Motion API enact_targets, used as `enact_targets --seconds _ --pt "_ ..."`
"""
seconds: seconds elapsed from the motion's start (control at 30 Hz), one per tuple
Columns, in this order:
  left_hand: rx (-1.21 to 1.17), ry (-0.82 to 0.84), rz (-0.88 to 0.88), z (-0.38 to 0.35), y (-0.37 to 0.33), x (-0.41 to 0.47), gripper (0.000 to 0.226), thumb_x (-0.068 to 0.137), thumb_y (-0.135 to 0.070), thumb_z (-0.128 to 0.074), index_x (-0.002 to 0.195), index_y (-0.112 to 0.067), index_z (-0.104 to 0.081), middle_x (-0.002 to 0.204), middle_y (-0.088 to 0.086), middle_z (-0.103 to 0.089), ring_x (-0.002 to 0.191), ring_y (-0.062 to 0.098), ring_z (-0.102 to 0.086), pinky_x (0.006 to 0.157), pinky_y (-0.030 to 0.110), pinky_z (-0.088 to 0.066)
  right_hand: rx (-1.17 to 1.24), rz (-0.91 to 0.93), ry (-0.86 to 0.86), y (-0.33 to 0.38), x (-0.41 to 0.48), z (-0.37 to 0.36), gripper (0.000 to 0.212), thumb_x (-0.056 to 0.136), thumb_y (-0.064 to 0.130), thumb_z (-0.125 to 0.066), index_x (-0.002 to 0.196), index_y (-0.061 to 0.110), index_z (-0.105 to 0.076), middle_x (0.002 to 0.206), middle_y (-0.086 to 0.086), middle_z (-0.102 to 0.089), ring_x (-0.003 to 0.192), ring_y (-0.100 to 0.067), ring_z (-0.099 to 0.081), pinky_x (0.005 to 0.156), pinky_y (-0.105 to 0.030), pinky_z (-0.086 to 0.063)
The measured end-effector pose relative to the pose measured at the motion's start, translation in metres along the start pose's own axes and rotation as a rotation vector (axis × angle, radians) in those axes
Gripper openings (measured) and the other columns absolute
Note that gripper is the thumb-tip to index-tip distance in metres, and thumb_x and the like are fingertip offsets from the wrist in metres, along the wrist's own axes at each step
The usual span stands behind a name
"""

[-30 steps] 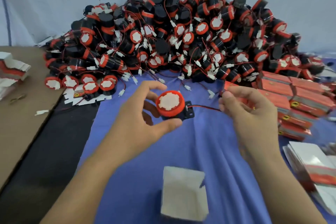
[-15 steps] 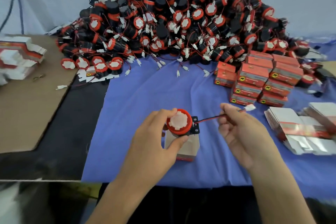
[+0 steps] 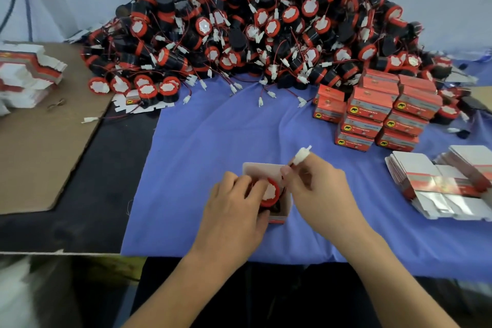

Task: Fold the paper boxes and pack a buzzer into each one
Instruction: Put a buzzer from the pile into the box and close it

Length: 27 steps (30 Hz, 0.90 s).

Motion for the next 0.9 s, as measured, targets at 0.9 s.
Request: enact_targets --seconds 0.9 --pt "-0.697 -0.007 0.223 -0.045 0.024 -0.032 0.016 0.094 -0.036 -0.054 0.108 -0.027 -0.056 0.105 0.002 -0.063 0.093 0.015 -0.061 0.081 0.060 -0.054 -0.459 0.182 0.220 0.014 -0.009 -0.073 0.028 0.097 0.049 -0.043 0.079 0.029 -0.052 0.086 0.013 -0.065 0.095 -0.014 -0.052 0.074 -0.032 -0.033"
Point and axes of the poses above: each hand's wrist, its own x-axis towards the middle knuckle, its own z-axis out of the back of the hand, y = z × x, the point moved 5 cm from there along x, towards the middle knuckle
